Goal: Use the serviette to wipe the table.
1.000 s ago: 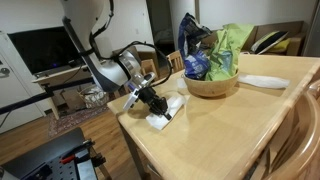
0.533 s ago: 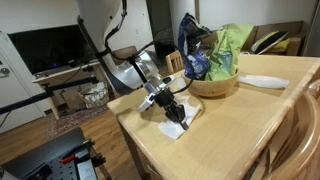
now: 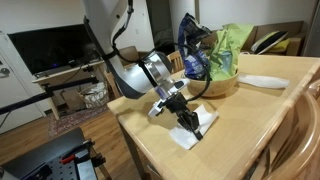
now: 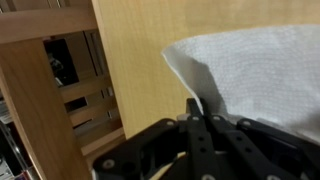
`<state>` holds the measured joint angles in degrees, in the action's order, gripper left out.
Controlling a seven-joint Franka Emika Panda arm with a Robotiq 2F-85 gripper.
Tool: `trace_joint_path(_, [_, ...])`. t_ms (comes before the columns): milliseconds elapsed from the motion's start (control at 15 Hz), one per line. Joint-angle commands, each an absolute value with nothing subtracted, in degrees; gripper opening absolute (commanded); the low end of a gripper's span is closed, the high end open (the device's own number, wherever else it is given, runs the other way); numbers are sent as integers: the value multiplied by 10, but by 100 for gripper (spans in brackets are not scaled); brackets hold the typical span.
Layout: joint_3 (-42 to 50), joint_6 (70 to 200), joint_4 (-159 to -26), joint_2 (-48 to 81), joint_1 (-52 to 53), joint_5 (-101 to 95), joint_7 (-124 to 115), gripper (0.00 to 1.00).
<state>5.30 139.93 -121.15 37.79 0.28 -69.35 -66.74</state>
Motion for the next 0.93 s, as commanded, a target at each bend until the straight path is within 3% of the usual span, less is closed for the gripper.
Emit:
trace_joint_path(0, [74,1429,-1213,383,-27,-697,-685,0])
trace_joint_path(867, [99,1472,-1221,374,-87,-664,-671,0])
